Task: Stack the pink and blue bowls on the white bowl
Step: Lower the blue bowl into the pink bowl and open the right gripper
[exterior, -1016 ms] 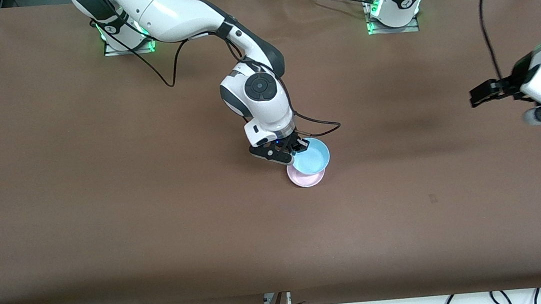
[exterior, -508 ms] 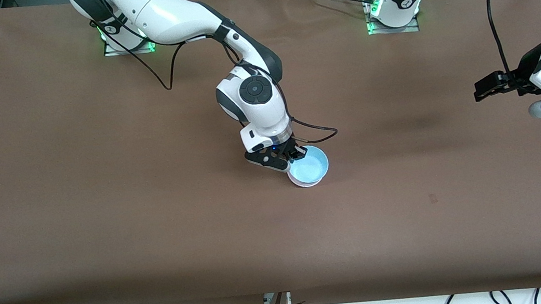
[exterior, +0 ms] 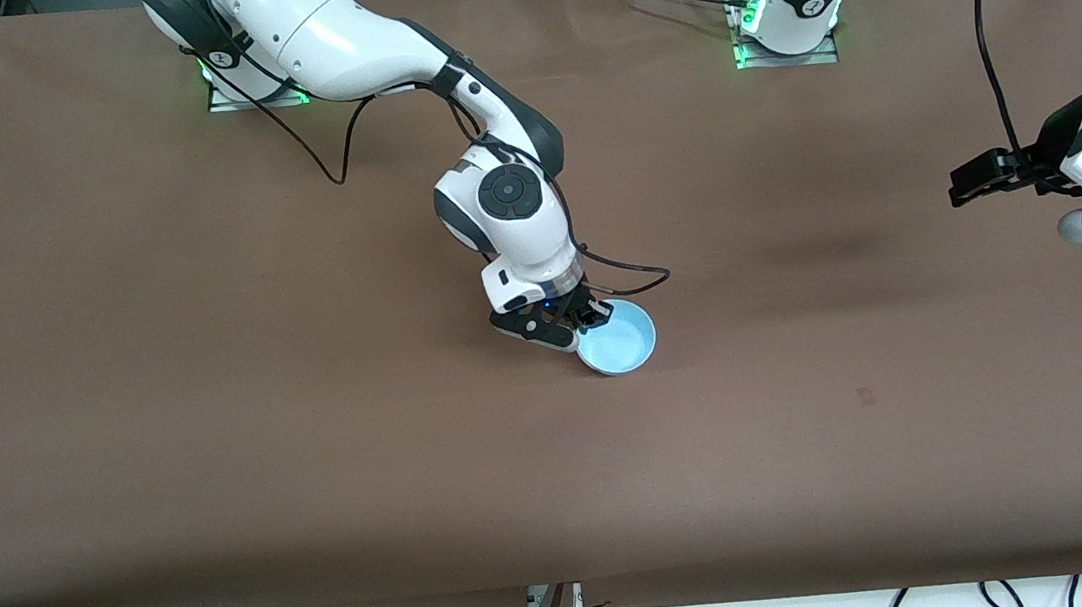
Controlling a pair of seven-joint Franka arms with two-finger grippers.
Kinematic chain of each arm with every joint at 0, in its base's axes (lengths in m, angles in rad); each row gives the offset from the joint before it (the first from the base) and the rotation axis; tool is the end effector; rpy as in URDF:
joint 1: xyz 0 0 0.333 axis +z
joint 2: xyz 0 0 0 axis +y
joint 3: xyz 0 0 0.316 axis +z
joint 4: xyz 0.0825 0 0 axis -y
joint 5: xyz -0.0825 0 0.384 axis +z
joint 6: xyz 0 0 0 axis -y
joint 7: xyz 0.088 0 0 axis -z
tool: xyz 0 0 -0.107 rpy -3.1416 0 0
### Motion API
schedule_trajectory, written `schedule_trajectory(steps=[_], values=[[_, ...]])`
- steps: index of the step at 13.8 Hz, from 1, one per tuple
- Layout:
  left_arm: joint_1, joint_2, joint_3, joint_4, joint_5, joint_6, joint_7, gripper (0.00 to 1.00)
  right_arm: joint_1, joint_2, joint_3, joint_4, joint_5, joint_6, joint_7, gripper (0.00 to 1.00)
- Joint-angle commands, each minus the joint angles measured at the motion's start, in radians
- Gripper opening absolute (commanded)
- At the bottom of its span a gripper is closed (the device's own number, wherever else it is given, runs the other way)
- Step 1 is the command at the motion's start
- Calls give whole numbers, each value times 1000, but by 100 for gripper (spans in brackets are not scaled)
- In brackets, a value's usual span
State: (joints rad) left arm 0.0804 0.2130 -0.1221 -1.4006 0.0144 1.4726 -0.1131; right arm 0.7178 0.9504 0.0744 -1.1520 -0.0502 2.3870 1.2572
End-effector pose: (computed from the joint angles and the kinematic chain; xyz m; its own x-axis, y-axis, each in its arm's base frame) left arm 0.6062 -0.0158 0.5729 0.9876 0.0723 -0.1394 0.0724 -0.9974 -0.0044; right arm 0.5707 0.5500 0.2492 0.8833 -0.4634 0.0709 -0.4294 -0.8604 -0.2744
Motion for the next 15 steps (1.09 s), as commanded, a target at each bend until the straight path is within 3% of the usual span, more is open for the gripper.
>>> schedule_trajectory(steps=[1,11,13,15], values=[[9,13,-8,22,12,-15,12,100,-1,18,2,32,-22,-6,2,0],[16,22,-7,25,6,-9,20,100,-3,19,7,31,-8,-49,-2,0],[16,22,-7,25,6,-9,20,100,-1,19,10,35,-7,-37,1,7],[16,25,-7,38,6,-9,20,100,-1,19,10,35,-8,-32,-7,23]])
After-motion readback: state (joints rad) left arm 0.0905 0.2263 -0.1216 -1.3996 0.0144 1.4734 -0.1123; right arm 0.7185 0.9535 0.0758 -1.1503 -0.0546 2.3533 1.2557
